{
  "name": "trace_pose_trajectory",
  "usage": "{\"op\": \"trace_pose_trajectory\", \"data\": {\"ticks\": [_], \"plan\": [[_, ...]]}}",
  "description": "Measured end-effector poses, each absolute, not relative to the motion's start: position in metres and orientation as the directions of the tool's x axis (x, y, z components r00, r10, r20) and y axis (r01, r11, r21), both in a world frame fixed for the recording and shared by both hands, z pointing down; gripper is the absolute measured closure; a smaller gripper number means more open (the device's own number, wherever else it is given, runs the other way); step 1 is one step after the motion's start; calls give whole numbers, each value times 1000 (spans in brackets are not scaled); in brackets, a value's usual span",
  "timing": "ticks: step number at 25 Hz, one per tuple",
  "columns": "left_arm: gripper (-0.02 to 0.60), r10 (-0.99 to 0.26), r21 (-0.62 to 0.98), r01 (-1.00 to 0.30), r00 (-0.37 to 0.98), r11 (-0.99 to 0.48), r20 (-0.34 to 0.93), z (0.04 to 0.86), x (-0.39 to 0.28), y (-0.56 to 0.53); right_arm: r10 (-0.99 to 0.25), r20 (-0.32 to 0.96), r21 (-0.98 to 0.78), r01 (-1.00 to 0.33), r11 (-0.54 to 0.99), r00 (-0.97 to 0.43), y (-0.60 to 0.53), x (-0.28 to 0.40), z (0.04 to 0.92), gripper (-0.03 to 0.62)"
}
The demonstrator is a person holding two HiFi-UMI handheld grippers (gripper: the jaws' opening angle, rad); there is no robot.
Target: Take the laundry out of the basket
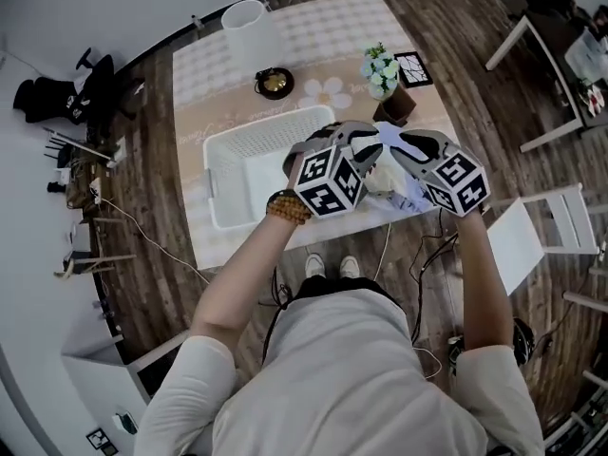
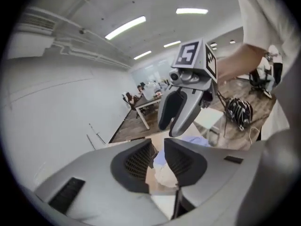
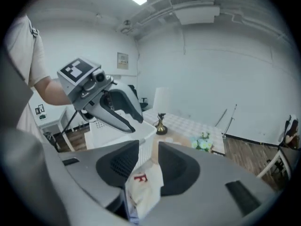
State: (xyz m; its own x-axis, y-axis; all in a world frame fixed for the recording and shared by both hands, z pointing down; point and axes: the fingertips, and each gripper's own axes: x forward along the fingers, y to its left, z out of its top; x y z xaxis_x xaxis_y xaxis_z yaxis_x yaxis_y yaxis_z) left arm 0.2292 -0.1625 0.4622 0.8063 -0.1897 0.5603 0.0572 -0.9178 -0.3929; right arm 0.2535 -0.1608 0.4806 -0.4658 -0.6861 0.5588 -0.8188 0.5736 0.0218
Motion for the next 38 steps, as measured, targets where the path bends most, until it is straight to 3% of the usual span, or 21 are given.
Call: {"op": "trace_pose_trajectory", "data": {"ticks": [3, 5, 13, 24, 38], "plan": [[511, -226, -284, -117, 893, -952, 390, 424, 184, -155, -727, 432, -15, -810, 586, -533, -151, 210, 444, 463], [577, -254, -194, -206, 929, -959, 268, 400, 151, -146, -724, 355, -52, -785, 617, -592, -140, 178, 422, 536], [578, -409, 80, -405, 912, -911, -36, 326, 46, -112, -743, 137, -37, -753, 657, -655, -109, 89, 343, 597], [577, -493, 23, -492, 869, -870, -46, 302, -15, -66, -676, 39, -34, -677, 735, -736, -77, 14, 304, 600], [577, -521, 31, -520, 850, -854, -84, 302, -30, -80, -686, 27, 10, -686, 728, -727, -84, -2, 302, 605]]}}
